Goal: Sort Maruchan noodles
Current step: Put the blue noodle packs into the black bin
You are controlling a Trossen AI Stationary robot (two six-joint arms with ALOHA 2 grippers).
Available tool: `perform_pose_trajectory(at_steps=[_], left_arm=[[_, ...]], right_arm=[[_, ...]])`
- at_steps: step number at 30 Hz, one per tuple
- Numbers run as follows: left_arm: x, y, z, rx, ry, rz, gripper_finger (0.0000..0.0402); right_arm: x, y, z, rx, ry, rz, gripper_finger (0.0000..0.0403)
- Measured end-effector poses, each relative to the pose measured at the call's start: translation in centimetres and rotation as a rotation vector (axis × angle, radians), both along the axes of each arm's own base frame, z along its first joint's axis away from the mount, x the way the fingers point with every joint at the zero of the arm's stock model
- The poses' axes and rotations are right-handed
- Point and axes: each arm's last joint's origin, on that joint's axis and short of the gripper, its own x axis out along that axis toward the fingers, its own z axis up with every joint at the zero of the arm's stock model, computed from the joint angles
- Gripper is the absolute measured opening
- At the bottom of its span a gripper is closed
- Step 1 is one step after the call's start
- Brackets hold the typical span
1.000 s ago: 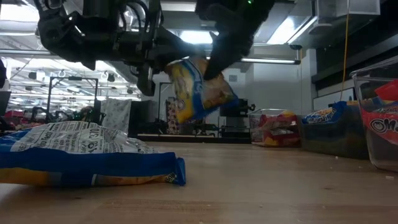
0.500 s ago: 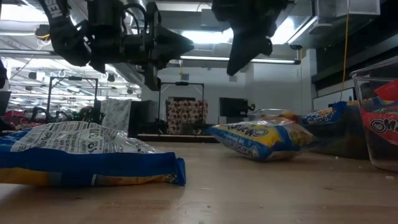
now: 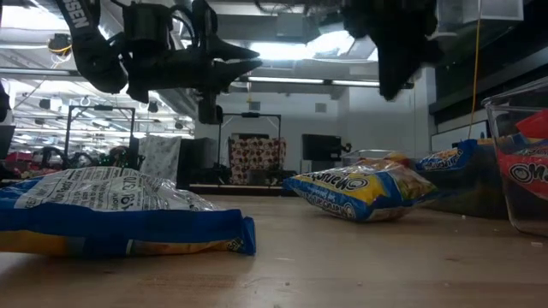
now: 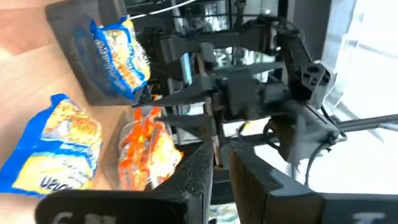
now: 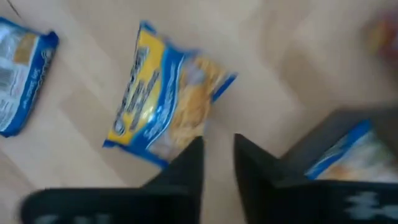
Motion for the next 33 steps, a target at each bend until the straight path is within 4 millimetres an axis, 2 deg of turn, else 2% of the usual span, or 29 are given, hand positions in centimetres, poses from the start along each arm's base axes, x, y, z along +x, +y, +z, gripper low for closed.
perform_pose_trajectory(at_steps=[8,10,13,17,21,27,33], left_arm=[[0.1,-0.2,-0.3,0.052,0.015,0.001,0.0047],[0.1,-0.1,-0.3,0.050,0.021,0.006,0.0047],[0.1,-0.1,-0.4,0.046,0.030,0.012,0.0047],[0.1,-0.1,-0.7,0.035,0.062,0.025,0.0047],[0.1,-0.1,-0.7,0.035,0.064,0.026,0.0047],[0.1,0.0,-0.8,0.051,0.070,0.050,0.0047],[0.1,0.0,-1.0,0.046,0.084,0.050,0.0047]], right_arm=[[0.3,0.2,-6.6,0.237,-0.081,-0.114,0.0287],[0.2,-0.3,-7.9,0.261,-0.115,-0.168,0.0326],[-0.6,-1.0,-9.6,0.223,-0.085,-0.215,0.0361],[-0.9,-1.6,-11.0,0.241,-0.127,-0.222,0.0373],[-0.1,-1.5,-10.9,0.257,-0.215,-0.189,0.0363],[1.2,-1.8,-13.8,0.262,-0.183,-0.143,0.0334],[1.4,-1.9,-14.4,0.279,-0.170,-0.140,0.0281]])
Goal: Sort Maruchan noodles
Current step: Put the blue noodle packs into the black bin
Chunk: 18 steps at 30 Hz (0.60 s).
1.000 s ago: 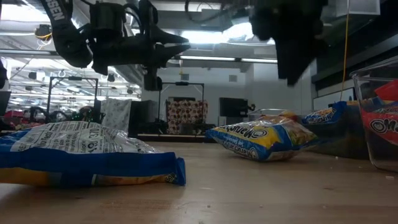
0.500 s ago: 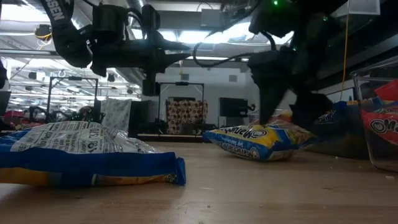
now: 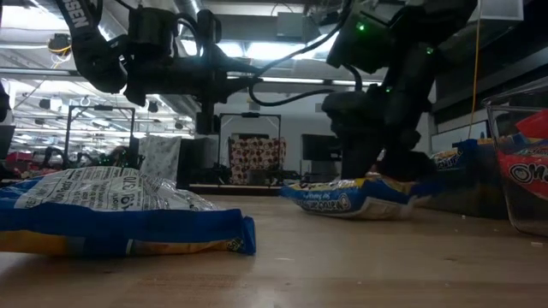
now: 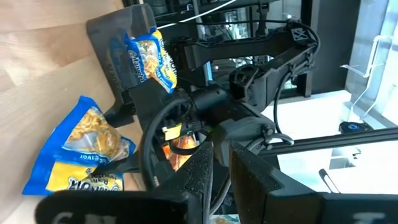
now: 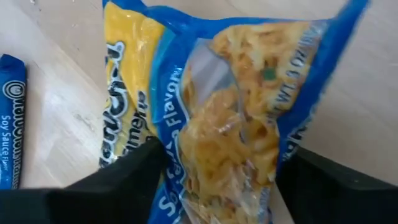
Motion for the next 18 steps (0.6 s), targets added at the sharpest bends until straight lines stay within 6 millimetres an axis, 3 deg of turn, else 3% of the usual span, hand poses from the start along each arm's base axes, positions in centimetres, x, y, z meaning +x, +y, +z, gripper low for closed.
perform_pose_trajectory(at_steps=[10,18], left_arm=[[0.0,0.0,0.0,-0.003,0.004,0.000,0.0047],[0.0,0.0,0.0,-0.003,0.003,-0.008,0.0047]], right_arm=[[0.8,0.2,1.4,0.023,-0.045,0.008,0.0098],[1.9,0.3,2.9,0.027,-0.079,0.008,0.0030]])
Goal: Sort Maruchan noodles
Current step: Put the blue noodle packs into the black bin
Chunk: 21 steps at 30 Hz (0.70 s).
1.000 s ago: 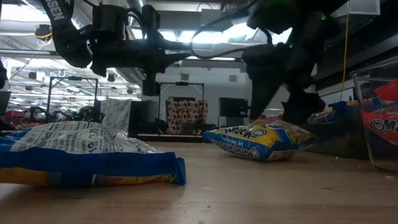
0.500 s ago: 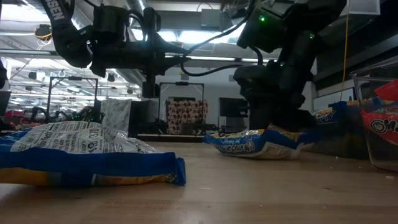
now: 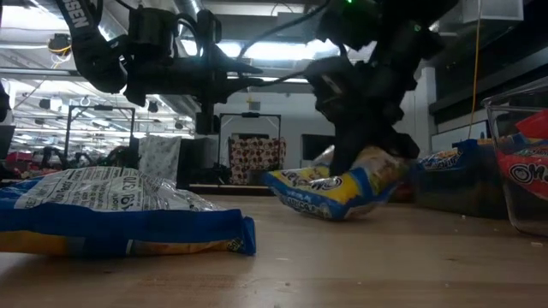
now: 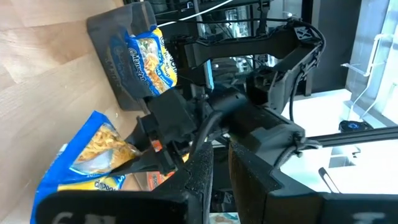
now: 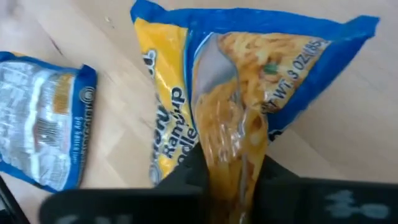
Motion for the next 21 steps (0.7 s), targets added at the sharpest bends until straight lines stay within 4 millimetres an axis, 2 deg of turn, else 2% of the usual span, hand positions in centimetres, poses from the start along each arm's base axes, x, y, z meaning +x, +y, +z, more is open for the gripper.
perform_pose_trajectory(at_steps=[4,8,12,16,21], left_arm=[[0.0,0.0,0.0,0.000,-0.001,-0.003,0.0047],[0.0,0.0,0.0,0.001,-0.003,-0.002,0.0047],[-0.1,0.2,0.1,0.006,-0.007,0.003,0.0047],[-0.1,0.2,0.0,0.008,-0.004,0.011,0.0047],[-0.1,0.3,0.0,0.064,-0.008,0.024,0.0047]], right_arm=[[-0.3,-0.1,1.6,-0.013,0.016,-0.007,0.0004],[-2.0,-0.3,4.2,-0.029,0.022,-0.051,0.0003],[-5.2,-0.8,7.8,-0.064,0.033,-0.130,0.0003],[-9.7,-1.6,11.5,-0.159,0.024,-0.209,0.0002],[-14.1,-2.9,14.1,-0.519,0.017,-0.210,0.0002]])
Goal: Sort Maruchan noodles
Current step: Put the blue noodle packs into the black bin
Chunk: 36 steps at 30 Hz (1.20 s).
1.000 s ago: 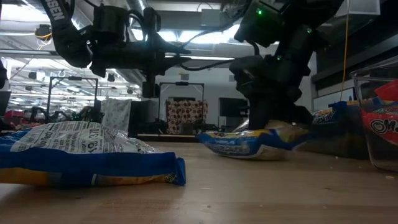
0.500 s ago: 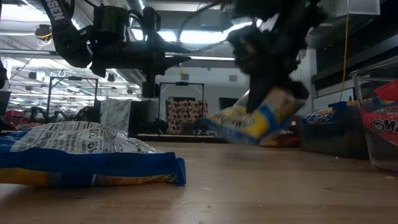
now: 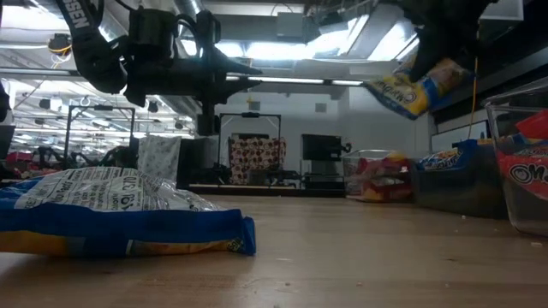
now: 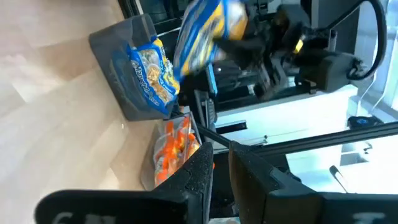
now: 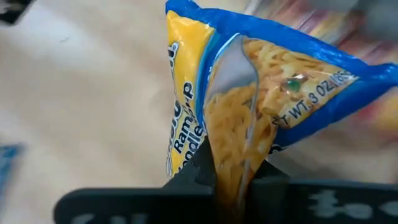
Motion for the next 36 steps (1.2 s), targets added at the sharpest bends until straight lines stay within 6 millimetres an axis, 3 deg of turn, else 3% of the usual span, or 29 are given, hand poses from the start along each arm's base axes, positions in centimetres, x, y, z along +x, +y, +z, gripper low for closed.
perform_pose_trajectory(at_steps=[4,8,14,23,27,36], left_arm=[[0.0,0.1,-0.1,0.021,0.007,0.029,0.0047],[0.0,0.2,-0.3,0.047,0.020,0.068,0.0047],[0.0,0.2,-0.3,0.063,0.024,0.086,0.0047],[0.0,0.4,-0.7,0.072,0.070,0.137,0.0047],[0.0,0.5,-1.0,0.089,0.101,0.160,0.0047],[0.0,0.5,-1.0,0.092,0.098,0.178,0.0047]], right_arm=[[-1.3,-0.7,0.3,-0.248,0.064,-0.020,0.0002],[-1.7,-1.0,-1.7,-0.390,0.139,-0.063,0.0001],[-3.2,-1.2,-5.5,-0.405,0.146,-0.141,0.0001],[-6.6,-1.6,-6.6,-0.420,-0.137,-0.164,0.0002],[-7.6,-1.7,-8.2,-0.416,-0.241,-0.123,0.0002],[-8.4,-1.7,-11.0,-0.435,-0.268,-0.050,0.0002]])
